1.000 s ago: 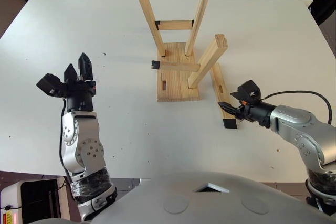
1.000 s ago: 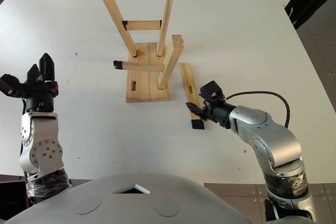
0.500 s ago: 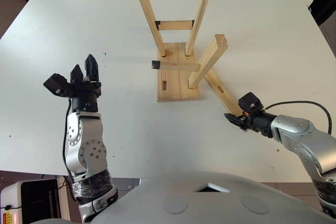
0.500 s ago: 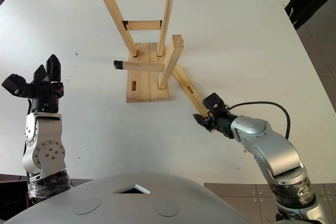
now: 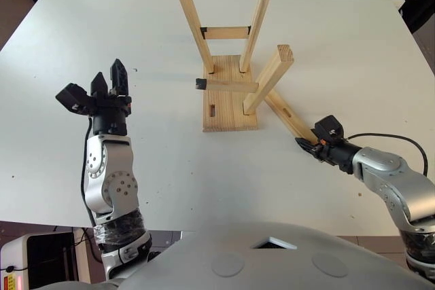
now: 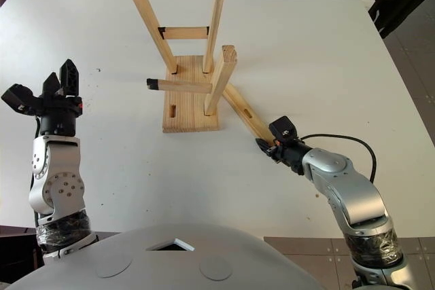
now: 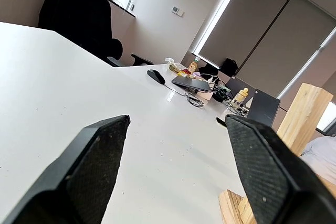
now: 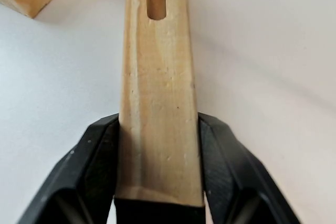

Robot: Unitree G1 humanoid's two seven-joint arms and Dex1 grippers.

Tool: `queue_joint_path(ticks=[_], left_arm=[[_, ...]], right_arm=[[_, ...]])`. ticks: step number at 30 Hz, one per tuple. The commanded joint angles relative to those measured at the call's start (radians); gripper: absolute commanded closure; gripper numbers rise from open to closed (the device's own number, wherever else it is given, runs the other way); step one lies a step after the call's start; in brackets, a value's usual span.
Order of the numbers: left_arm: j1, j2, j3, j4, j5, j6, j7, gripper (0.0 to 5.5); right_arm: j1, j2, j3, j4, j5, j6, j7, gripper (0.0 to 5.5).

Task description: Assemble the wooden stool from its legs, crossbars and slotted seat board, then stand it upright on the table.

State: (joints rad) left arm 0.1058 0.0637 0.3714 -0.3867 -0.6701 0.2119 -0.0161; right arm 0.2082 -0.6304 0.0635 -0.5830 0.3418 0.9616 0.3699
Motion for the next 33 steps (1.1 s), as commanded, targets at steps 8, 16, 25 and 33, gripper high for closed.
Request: queue_joint_path(ticks=[8,16,25,33], left_arm=[[-0.333,0.116,0.075,0.099,-0.049,0.051,0.079,2.13],[-0.604,0.29,-0.116,0.222,0.225,0.075,0.013,2.13],[-0.84,0.317,-0.096,0.114,-0.215,0.269,-0.29,2.13],[-1.007,0.355,-0.084,0.246,-0.38,0.484,-0.245,2.13]], right_arm=[[-0.847,0.22,-0.439,0.873,0.196,-0.335,-0.099,3.44],[-1.265,0.219,-0.501,0.963,0.3,-0.586,0.044,3.44],[-1.242,0.201,-0.231,0.621,0.448,-0.38,0.459,3.44],[-1.281,0.213,-0.303,0.611,0.622,-0.212,0.457,3.44]])
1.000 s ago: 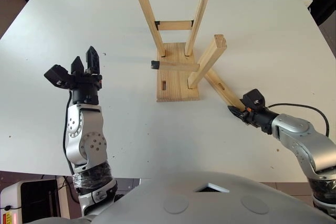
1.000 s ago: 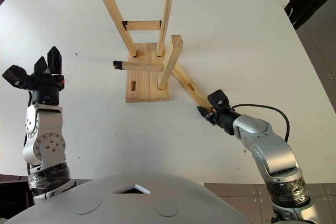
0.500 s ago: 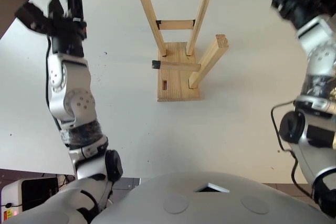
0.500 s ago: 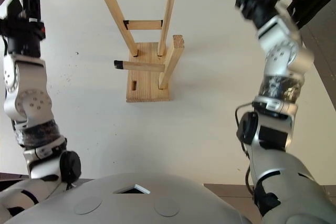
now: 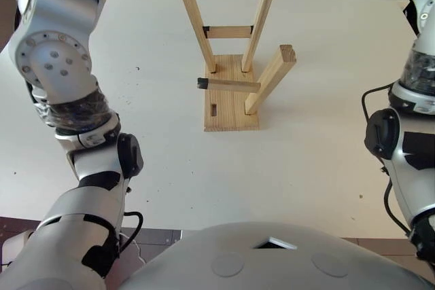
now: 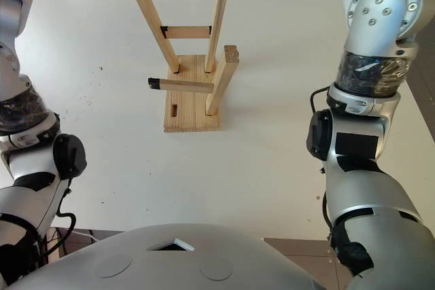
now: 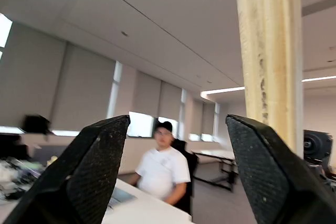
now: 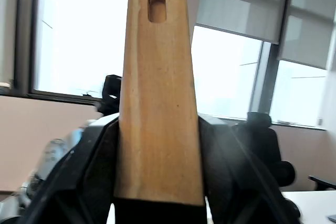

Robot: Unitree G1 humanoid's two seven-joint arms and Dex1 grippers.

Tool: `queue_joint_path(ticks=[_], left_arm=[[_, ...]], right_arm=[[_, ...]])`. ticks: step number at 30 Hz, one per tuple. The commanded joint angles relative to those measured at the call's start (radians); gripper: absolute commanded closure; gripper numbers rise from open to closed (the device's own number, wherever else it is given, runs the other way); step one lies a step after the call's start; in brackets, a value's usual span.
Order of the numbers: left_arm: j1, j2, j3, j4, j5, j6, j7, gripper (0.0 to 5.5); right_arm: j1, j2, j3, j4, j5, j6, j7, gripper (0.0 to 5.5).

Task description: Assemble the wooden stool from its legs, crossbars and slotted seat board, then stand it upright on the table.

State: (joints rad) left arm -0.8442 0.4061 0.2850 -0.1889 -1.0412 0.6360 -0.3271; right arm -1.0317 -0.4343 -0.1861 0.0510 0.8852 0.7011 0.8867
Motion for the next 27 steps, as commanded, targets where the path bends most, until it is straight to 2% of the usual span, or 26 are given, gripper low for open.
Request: queue_joint_path(ticks=[1,3,5,13,18,27], left_arm=[[-0.07,0.005,0.012,0.067,-0.008,0.076,0.113,2.13],[-0.092,-0.015,0.02,0.113,-0.002,0.115,0.206,2.13],[-0.099,-0.017,-0.01,0.127,0.015,0.142,0.203,2.13],[-0.203,0.01,-0.059,0.238,0.068,0.131,-0.028,2.13],[-0.158,0.005,-0.021,0.087,-0.007,0.114,-0.15,2.13],[-0.066,-0.009,0.06,-0.021,-0.191,0.161,-0.088,2.13]], right_arm=[[-0.04,0.022,-0.068,-0.033,0.1,0.063,-0.086,3.44],[-0.032,0.027,-0.078,-0.055,0.114,0.07,-0.123,3.44],[0.005,0.047,-0.081,-0.09,0.099,0.04,-0.17,3.44],[0.098,0.064,-0.073,-0.184,0.066,-0.012,-0.232,3.44],[0.113,-0.002,-0.06,-0.179,0.108,0.054,-0.144,3.44],[0.019,-0.164,-0.038,-0.025,0.118,0.11,0.139,3.44]])
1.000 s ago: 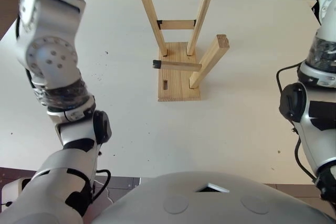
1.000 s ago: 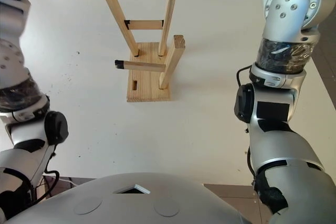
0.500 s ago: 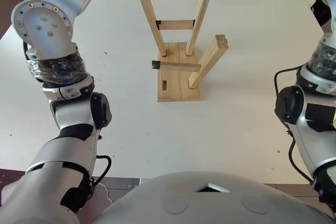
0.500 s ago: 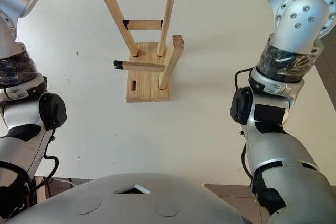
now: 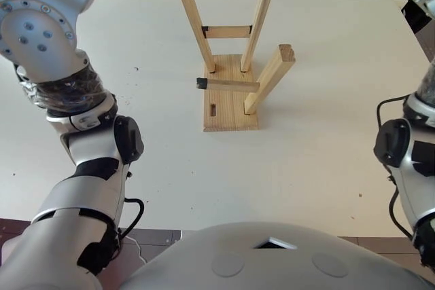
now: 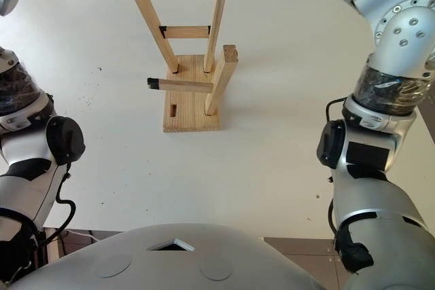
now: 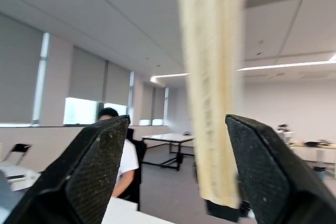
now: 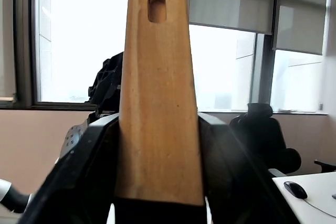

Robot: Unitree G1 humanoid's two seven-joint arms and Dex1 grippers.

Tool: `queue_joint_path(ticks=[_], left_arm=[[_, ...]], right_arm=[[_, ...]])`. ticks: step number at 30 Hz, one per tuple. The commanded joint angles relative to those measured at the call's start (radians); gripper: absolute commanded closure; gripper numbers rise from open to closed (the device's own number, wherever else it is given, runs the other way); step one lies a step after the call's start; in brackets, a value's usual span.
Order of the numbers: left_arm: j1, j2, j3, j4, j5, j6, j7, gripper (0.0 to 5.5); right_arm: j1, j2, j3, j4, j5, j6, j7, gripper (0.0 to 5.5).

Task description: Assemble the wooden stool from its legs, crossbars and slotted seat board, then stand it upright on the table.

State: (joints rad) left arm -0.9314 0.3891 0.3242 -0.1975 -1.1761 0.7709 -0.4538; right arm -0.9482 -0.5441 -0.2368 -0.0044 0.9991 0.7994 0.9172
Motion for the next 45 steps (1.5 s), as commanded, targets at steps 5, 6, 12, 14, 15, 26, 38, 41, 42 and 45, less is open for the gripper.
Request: queue_joint_path(ticks=[5,6,12,14,15,26,38,41,42,45], left_arm=[[0.038,-0.02,0.004,-0.055,-0.112,0.025,0.096,2.13],[0.043,-0.026,-0.002,-0.06,-0.154,0.045,0.096,2.13],[0.054,-0.044,-0.028,-0.072,-0.316,0.082,0.094,2.13],[0.065,-0.042,-0.034,-0.082,-0.336,0.08,0.094,2.13],[0.069,-0.042,-0.036,-0.086,-0.352,0.078,0.099,2.13],[0.084,-0.021,-0.066,-0.122,-0.398,0.062,0.09,2.13],[0.104,0.012,-0.097,-0.152,-0.321,0.043,-0.001,2.13],[0.109,0.021,-0.088,-0.16,-0.329,0.037,-0.019,2.13],[0.109,0.024,-0.085,-0.162,-0.331,0.035,-0.023,2.13],[0.107,0.027,-0.078,-0.158,-0.328,0.022,-0.033,2.13]], right_arm=[[-0.119,-0.085,0.055,0.106,-0.042,-0.004,0.234,3.44],[-0.127,-0.086,0.06,0.118,-0.049,-0.007,0.25,3.44],[-0.153,-0.098,0.063,0.17,-0.055,0.01,0.335,3.44],[-0.155,-0.107,0.072,0.18,-0.056,0.025,0.366,3.44],[-0.155,-0.112,0.079,0.183,-0.06,0.032,0.382,3.44],[-0.045,-0.098,0.146,0.096,-0.083,0.086,0.403,3.44],[0.016,-0.136,0.182,0.047,-0.123,0.089,0.427,3.44],[0.023,-0.149,0.184,0.057,-0.129,0.085,0.443,3.44],[0.022,-0.152,0.185,0.063,-0.132,0.082,0.448,3.44],[0.022,-0.155,0.189,0.083,-0.147,0.068,0.458,3.44]])
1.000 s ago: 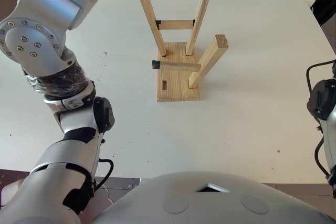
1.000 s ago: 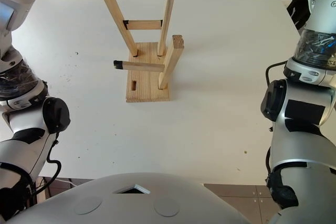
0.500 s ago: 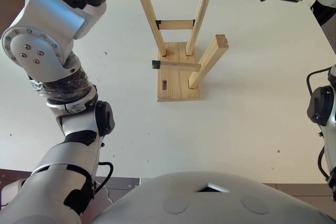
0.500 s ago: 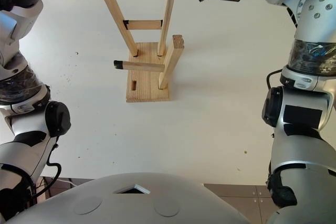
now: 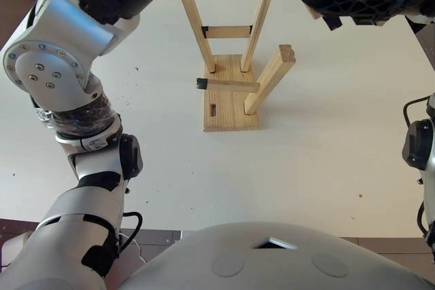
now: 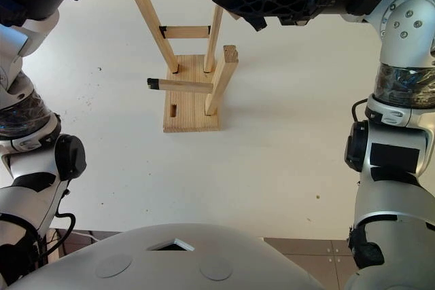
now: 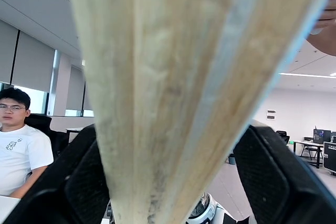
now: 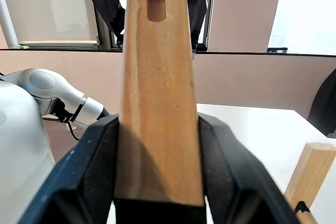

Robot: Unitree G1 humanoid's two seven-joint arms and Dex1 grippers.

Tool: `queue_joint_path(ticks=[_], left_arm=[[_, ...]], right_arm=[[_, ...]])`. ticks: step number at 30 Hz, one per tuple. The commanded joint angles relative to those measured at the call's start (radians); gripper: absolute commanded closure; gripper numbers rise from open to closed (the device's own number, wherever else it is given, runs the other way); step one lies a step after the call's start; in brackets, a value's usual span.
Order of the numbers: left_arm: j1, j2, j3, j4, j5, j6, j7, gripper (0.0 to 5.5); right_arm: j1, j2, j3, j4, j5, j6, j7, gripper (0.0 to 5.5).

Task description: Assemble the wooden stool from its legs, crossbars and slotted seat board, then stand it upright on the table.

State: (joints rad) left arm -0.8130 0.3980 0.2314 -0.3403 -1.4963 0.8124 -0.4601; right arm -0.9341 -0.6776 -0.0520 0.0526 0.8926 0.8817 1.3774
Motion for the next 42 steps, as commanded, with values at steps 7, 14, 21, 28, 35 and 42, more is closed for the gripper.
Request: queue_joint_path(ticks=[7,14,21,28,35,42], left_arm=[[-0.017,0.044,0.039,0.0,-0.028,-0.027,-0.039,2.13],[0.003,0.043,0.035,-0.007,-0.035,-0.023,-0.039,3.18],[0.038,0.031,0.016,-0.02,-0.047,-0.02,-0.022,3.24],[0.063,0.028,-0.006,-0.039,-0.056,-0.026,-0.013,3.24],[0.063,0.035,-0.014,-0.03,-0.059,-0.032,0.01,2.07],[0.046,0.032,-0.021,-0.022,-0.033,-0.045,-0.001,2.07]], right_arm=[[0.027,-0.032,0.019,0.031,-0.056,-0.029,0.022,3.44],[0.028,-0.025,0.012,0.027,-0.056,-0.028,0.025,3.44],[0.025,-0.01,-0.001,0.011,-0.031,-0.005,0.015,3.44],[0.023,0.005,-0.007,-0.005,-0.021,0.013,0.001,3.44],[0.033,0.006,-0.015,-0.018,-0.014,0.024,-0.011,3.44],[0.037,0.01,-0.009,-0.025,-0.007,0.023,-0.021,3.44]])
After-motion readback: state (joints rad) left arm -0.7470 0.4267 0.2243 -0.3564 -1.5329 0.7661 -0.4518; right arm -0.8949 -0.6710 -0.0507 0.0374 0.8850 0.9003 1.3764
